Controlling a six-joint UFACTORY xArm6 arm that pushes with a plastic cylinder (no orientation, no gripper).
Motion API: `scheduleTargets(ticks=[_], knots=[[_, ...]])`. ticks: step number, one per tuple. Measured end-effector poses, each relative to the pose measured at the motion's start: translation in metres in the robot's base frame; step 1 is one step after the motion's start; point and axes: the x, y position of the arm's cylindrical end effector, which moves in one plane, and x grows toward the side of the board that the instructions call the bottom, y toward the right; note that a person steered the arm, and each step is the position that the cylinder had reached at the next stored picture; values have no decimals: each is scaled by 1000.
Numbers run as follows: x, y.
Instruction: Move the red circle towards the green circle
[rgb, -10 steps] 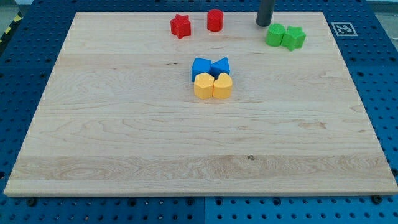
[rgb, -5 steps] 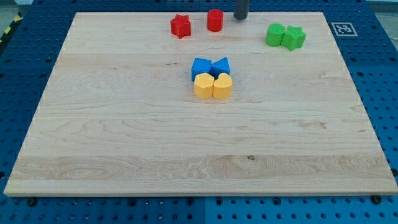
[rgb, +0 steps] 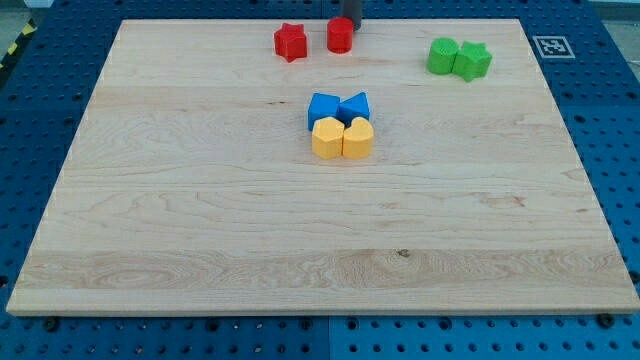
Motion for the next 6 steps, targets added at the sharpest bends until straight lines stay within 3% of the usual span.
scheduleTargets(ticks=[2,3,6], knots=[[-6,-34],[20,-49],[58,-24]])
